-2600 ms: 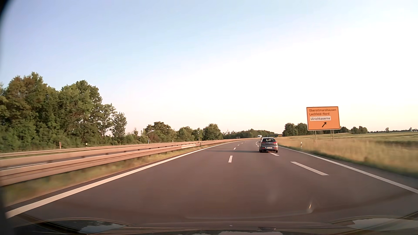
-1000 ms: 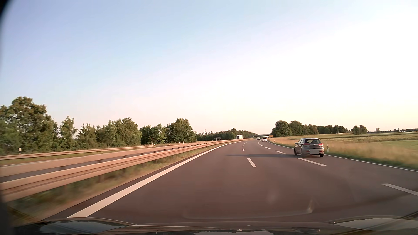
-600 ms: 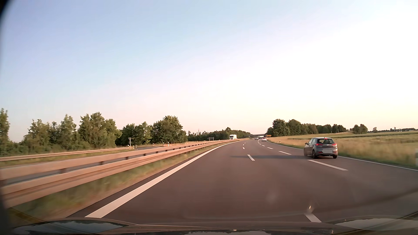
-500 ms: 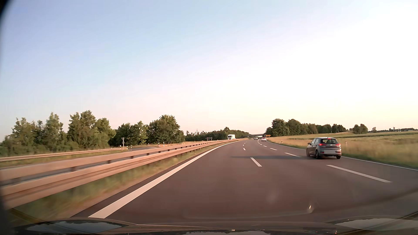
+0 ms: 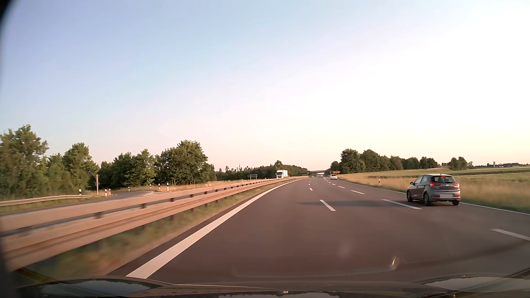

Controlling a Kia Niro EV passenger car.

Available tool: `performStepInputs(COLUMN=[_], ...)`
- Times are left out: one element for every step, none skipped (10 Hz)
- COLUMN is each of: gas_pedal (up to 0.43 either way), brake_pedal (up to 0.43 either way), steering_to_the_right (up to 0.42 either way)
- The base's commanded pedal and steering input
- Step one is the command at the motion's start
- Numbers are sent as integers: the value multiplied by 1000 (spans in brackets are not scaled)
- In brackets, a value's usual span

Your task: Follow the waypoints while adhering to traffic rules and regulations

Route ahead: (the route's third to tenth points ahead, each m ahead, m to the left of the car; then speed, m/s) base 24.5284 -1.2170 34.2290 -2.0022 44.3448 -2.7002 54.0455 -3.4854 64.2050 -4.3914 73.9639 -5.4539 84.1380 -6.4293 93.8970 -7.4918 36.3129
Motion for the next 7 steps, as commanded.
performStepInputs(gas_pedal=[520, 520, 520, 520, 520, 520, 520], brake_pedal=[18, 18, 18, 18, 18, 18, 18], steering_to_the_right=[14, 14, 14, 14, 14, 14, 14])
